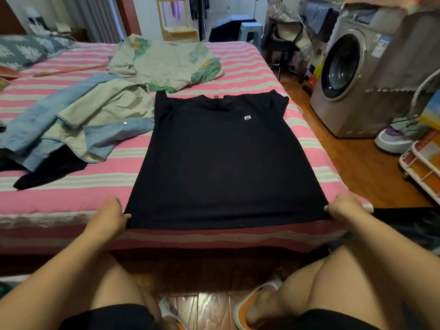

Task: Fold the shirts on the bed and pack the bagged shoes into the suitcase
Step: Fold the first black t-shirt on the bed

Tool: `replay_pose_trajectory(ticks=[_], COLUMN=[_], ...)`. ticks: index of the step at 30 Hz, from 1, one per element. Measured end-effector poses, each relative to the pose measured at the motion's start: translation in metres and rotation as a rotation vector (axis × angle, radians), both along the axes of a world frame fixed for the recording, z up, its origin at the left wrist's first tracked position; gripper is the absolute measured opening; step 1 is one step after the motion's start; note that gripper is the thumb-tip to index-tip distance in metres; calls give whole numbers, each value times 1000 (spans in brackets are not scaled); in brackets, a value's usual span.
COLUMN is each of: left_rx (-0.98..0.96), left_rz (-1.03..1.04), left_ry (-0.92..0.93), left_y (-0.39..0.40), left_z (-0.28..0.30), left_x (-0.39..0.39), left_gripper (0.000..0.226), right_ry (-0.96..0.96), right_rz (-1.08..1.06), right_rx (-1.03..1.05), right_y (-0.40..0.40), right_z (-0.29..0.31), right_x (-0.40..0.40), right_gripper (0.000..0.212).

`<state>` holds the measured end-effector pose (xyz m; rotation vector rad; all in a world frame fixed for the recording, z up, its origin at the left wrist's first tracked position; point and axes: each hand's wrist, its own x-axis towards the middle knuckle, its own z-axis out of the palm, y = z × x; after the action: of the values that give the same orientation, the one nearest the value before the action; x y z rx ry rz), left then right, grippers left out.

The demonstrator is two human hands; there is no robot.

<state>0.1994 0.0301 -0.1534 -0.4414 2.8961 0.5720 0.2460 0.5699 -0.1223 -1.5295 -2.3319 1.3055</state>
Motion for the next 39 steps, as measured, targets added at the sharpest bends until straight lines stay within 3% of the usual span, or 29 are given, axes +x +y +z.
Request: replay_pose_trajectory(ticks=[2, 3, 5, 8, 10, 12, 15, 19, 23, 26, 29, 33, 36, 39], left_rx=[-143, -194, -175, -251, -329, -376, -320, -175, -110, -236, -232, -233, -241, -252], left_rz=[-97, -156, -351, -813, -885, -817, -720, -710, -708, -720, -669, -637, -624, -604], left_ry=[22, 120, 341, 437, 269, 210, 301, 228, 67, 64, 110, 103, 144, 202], left_y=[12, 21, 49, 95, 111, 118, 135, 163, 206, 246, 278, 297, 302, 306], left_z=[0, -2, -3, -15, -27, -22, 7, 25, 1, -26, -39, -46, -52, -56], left_x=[-3, -5, -3, -1, -8, -26, -75, -170, -270, -343, -414, -476, -499, -512], left_gripper=[29, 27, 26, 52, 63, 66, 58, 46, 60, 63, 65, 66, 66, 68], right_ry=[-48, -81, 60, 94, -76, -210, -209, -213, -121, -151, -186, -215, -166, -104], right_rz=[128, 291, 646, 1077, 1269, 1171, 953, 970, 781, 687, 632, 608, 502, 548], right_rx=[348, 580, 838, 888, 910, 824, 748, 771, 767, 800, 764, 742, 847, 877], right_y=[-12, -21, -31, -45, -47, -43, -35, -21, 13, 36, 44, 41, 46, 51], right_z=[3, 7, -4, -28, -42, -44, -22, 14, 21, 20, 14, -7, -14, -10], right_x=[-4, -5, -9, -16, -27, -43, -93, -190, -305, -386, -450, -501, -517, -528], right_gripper=[32, 33, 30, 50, 73, 79, 60, 53, 47, 49, 55, 58, 56, 35])
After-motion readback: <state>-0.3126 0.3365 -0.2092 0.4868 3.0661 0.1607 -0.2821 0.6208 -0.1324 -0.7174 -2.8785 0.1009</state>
